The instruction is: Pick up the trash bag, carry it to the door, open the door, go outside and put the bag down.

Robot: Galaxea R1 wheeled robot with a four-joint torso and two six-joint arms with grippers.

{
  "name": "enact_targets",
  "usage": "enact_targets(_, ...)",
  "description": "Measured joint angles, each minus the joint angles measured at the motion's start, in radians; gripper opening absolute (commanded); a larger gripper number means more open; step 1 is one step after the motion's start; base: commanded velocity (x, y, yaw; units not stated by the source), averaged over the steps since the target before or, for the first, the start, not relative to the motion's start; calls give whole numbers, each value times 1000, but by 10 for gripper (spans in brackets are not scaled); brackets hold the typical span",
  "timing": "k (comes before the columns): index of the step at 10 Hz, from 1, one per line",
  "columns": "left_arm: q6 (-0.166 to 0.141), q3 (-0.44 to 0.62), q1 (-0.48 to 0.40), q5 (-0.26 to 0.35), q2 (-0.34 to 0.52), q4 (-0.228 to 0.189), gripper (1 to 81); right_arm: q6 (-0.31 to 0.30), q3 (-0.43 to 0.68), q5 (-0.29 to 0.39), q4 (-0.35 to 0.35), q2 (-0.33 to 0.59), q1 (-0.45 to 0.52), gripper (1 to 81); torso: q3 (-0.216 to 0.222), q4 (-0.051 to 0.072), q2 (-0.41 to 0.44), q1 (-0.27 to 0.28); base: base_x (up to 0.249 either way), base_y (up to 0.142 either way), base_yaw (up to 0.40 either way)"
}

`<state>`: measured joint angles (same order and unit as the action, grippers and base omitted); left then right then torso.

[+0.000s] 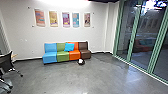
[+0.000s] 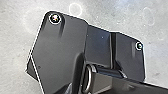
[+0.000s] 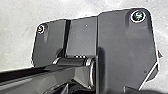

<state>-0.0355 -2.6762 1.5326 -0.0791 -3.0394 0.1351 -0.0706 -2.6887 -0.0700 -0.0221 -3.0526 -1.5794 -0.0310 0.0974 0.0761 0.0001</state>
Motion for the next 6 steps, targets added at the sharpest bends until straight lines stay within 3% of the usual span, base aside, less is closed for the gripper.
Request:
enact_targets(1, 0, 0, 0, 0, 0, 0, 811, 0, 0, 0, 0, 0, 0, 811, 0, 0, 0, 0, 141, 65, 0)
enact_targets(6, -4, -1, 0, 0, 0, 0, 811, 0, 1, 0, 0, 0, 1, 811, 0, 0, 0, 0, 142, 0, 0)
